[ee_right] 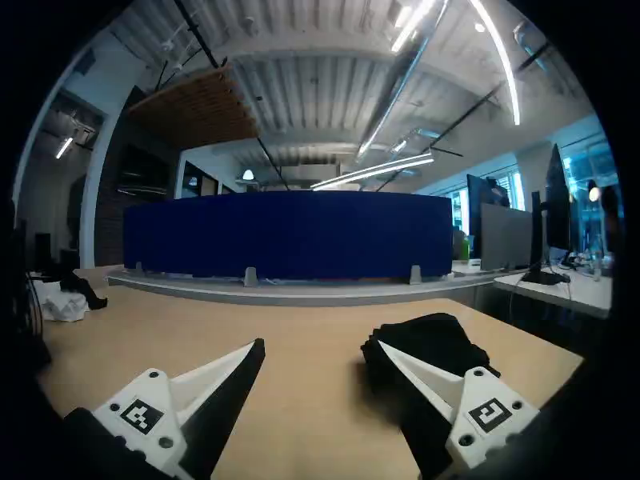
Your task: Fold towel
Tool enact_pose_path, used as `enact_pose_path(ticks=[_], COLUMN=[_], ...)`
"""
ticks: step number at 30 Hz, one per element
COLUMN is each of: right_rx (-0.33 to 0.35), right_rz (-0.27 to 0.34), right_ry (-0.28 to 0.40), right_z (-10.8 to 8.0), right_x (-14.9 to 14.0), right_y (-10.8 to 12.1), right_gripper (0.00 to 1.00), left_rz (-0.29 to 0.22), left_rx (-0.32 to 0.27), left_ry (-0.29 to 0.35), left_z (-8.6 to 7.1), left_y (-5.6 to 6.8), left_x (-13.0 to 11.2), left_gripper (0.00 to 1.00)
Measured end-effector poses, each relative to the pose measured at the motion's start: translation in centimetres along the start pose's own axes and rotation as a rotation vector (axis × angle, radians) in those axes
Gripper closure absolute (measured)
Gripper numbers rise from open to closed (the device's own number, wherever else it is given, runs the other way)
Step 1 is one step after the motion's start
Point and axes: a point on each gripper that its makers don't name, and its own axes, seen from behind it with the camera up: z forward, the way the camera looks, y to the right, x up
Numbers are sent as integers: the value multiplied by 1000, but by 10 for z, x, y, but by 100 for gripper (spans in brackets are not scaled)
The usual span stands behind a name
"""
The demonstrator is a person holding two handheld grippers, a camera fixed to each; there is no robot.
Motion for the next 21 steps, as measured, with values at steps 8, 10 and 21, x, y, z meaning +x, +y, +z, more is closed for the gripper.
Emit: enact_pose_path(ticks=[8, 10, 21], right_rx=[0, 0, 0], right_rz=[0, 0, 1], right_ry=[0, 0, 0], right_z=[-1, -1, -1], right_x=[0, 0, -1], right_y=[0, 0, -1], right_gripper=[0, 0, 0], left_rz=[0, 0, -1], left_rx=[0, 0, -1], left_ry=[0, 0, -2], left_z=[0, -1, 1], left_y=[0, 0, -1], left_x=[0, 1, 1], left_gripper=[8, 8, 8])
